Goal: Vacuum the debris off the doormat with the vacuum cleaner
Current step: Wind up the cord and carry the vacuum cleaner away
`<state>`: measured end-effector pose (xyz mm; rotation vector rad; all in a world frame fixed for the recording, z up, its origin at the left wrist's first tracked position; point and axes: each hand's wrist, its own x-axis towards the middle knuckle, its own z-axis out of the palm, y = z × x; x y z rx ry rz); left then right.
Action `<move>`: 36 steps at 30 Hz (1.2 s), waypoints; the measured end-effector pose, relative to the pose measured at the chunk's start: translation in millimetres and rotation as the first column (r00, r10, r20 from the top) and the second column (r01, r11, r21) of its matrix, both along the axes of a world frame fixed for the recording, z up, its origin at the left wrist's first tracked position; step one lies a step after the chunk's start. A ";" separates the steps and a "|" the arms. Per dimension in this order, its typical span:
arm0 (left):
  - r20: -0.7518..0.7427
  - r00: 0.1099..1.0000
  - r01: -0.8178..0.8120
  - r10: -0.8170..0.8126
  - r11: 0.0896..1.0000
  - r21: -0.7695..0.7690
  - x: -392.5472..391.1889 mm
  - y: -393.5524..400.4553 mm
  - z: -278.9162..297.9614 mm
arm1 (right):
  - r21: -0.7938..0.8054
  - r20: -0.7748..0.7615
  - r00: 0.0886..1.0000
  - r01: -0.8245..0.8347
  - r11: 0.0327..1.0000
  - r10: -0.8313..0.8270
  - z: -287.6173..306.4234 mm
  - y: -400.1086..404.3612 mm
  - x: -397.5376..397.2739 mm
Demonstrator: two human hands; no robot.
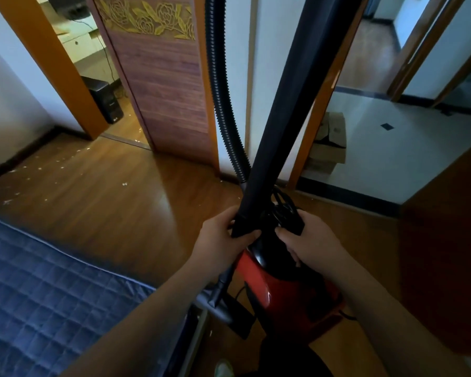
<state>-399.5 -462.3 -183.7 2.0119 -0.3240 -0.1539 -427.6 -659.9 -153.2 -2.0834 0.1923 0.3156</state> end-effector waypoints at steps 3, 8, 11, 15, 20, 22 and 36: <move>-0.011 1.000 -0.023 0.023 0.999 0.044 52.4 -7.5 -4.4 | 0.031 0.011 0.999 -0.038 0.999 0.038 -7.9 -8.6 59.1; -0.041 0.988 -0.143 0.146 0.987 0.080 131.2 -23.7 -5.4 | 0.110 0.023 0.991 -0.132 0.985 0.130 -15.5 -25.5 157.0; -0.021 0.972 -0.231 0.234 0.968 0.097 168.5 -25.7 0.2 | 0.123 0.049 0.980 -0.200 0.972 0.195 -11.1 -27.4 209.7; 0.004 0.932 -0.360 0.361 0.928 0.096 207.9 -16.1 6.4 | 0.072 0.074 0.947 -0.317 0.946 0.312 -6.4 -12.5 275.2; 0.024 0.862 -0.508 0.507 0.860 0.057 251.7 15.0 9.1 | 0.077 0.086 0.904 -0.425 0.902 0.419 -7.3 24.6 347.9; 0.016 0.829 -0.559 0.559 0.828 0.044 268.8 34.1 6.7 | 0.064 0.088 0.886 -0.462 0.885 0.456 -8.4 46.5 371.4; -0.013 0.652 -0.757 0.758 0.652 0.037 382.9 224.6 -1.5 | 0.023 0.068 0.747 -0.664 0.747 0.661 -10.2 268.0 532.0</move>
